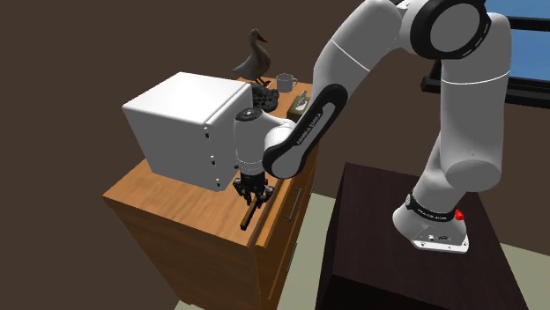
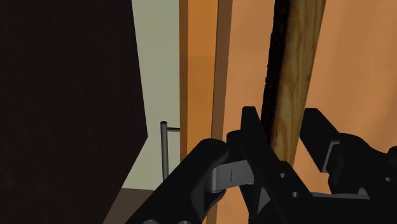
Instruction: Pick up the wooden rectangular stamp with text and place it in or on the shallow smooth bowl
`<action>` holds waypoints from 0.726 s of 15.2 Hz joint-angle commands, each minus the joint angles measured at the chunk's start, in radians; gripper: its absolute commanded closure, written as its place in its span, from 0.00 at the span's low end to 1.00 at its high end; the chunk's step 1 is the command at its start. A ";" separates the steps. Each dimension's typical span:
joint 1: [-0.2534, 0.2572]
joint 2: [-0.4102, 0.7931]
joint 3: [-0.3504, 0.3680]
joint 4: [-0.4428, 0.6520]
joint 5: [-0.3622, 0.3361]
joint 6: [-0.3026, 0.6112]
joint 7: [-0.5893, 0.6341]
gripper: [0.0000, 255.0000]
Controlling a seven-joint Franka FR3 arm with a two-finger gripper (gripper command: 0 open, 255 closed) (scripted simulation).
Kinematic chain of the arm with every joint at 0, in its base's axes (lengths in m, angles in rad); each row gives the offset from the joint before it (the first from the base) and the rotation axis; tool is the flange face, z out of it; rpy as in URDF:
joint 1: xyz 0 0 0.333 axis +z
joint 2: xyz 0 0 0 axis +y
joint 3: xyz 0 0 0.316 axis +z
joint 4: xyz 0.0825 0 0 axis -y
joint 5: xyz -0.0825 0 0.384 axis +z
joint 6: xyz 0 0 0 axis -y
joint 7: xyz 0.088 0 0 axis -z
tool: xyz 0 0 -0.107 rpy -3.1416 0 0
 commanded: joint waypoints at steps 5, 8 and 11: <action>-0.007 -0.020 0.009 -0.008 0.015 -0.021 -0.008 1.00; -0.017 -0.055 0.022 -0.008 0.035 -0.054 -0.021 1.00; -0.025 -0.090 0.033 -0.006 0.056 -0.088 -0.034 1.00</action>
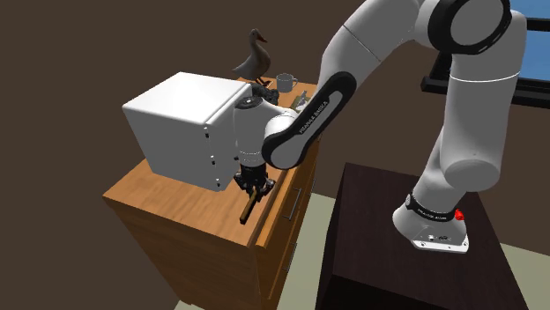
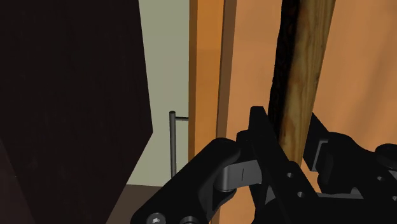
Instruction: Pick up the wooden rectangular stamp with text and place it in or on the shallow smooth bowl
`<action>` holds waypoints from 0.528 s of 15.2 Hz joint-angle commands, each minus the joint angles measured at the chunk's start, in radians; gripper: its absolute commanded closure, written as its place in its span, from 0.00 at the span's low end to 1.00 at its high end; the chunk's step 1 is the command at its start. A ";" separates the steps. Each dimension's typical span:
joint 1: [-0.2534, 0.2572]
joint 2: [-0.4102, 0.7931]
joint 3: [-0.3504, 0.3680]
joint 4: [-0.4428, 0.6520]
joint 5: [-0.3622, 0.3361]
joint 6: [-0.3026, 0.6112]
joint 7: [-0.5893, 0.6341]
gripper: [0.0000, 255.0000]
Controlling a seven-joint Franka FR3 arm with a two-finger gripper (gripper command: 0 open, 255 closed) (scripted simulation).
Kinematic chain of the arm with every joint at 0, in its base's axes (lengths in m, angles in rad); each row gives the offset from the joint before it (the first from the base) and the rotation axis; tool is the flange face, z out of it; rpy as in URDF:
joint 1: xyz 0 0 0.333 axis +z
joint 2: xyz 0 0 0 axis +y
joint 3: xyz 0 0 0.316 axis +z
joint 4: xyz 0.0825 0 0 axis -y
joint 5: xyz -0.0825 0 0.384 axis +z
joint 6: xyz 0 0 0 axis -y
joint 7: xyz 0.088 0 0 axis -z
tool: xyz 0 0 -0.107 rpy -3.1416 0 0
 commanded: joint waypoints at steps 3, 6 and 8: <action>-0.008 -0.042 0.013 0.007 0.026 -0.047 -0.014 1.00; -0.014 -0.074 0.020 0.013 0.045 -0.083 -0.026 1.00; -0.017 -0.095 0.025 0.018 0.057 -0.107 -0.034 1.00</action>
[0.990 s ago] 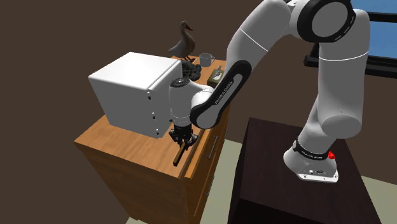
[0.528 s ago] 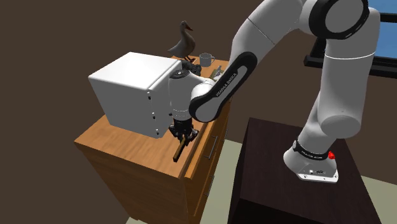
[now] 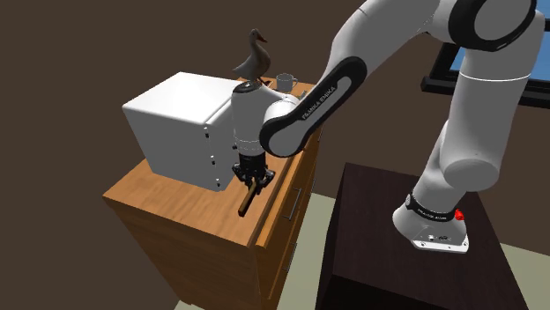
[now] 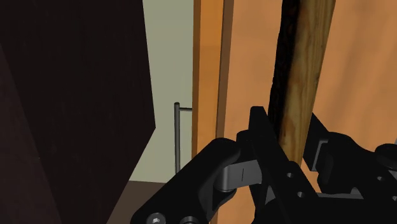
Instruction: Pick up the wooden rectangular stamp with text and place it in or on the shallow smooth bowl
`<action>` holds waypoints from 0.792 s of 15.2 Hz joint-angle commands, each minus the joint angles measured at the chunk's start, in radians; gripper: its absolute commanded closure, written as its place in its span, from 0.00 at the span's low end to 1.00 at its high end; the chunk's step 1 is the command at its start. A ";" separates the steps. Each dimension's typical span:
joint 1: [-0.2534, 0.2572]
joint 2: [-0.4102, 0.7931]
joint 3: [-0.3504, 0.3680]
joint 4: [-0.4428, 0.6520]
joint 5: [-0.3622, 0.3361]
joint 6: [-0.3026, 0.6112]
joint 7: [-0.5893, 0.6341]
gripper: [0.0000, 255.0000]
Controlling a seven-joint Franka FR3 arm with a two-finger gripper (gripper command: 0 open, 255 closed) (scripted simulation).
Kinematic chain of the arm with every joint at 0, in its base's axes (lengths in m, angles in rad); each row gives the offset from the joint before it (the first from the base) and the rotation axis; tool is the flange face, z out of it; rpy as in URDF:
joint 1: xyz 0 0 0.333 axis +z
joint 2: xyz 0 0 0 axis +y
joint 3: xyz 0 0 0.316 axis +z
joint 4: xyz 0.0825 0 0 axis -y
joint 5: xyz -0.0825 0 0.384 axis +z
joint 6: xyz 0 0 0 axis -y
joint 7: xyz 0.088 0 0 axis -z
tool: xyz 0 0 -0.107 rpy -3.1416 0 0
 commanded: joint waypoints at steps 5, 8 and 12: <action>-0.009 -0.058 0.009 0.023 0.034 -0.078 -0.022 1.00; -0.012 -0.085 0.012 0.036 0.048 -0.116 -0.031 1.00; -0.041 -0.108 -0.007 0.033 0.062 -0.135 -0.088 1.00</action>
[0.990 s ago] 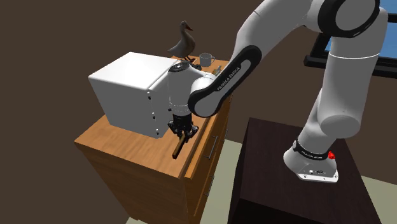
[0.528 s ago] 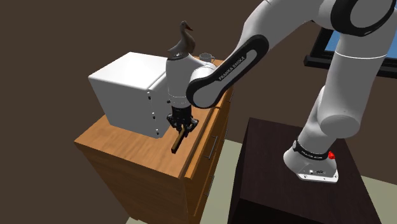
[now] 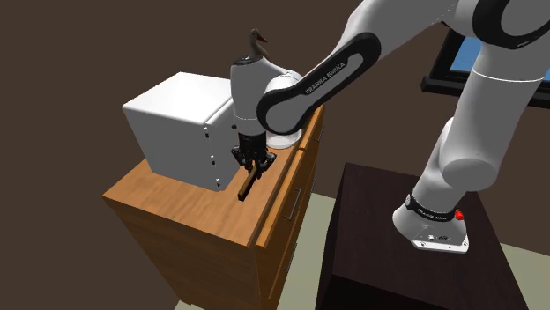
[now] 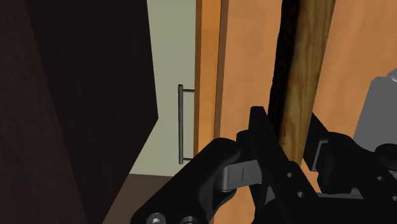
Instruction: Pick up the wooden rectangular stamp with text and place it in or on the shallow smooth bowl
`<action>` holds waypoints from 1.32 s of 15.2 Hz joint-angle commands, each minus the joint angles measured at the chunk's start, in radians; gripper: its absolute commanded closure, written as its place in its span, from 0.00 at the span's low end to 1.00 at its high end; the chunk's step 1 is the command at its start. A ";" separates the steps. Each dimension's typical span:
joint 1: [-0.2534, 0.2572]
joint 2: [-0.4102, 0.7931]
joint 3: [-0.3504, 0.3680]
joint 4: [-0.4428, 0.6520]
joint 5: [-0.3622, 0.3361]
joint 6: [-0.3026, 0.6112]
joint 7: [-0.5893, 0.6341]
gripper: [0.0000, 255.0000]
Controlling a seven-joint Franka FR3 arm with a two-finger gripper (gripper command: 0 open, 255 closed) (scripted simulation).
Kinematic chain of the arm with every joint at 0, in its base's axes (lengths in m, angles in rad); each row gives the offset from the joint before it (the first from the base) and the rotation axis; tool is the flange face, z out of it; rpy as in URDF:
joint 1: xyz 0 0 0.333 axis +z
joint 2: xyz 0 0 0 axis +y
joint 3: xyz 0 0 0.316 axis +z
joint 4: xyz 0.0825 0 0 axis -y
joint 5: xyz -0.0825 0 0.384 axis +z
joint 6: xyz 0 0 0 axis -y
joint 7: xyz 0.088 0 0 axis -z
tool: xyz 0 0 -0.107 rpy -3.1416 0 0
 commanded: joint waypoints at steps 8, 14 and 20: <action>-0.121 -0.003 -0.097 0.003 0.011 -0.012 -0.225 1.00; -0.198 0.035 -0.160 0.055 0.004 -0.031 -0.362 1.00; -0.272 0.102 -0.217 0.148 -0.005 -0.063 -0.488 1.00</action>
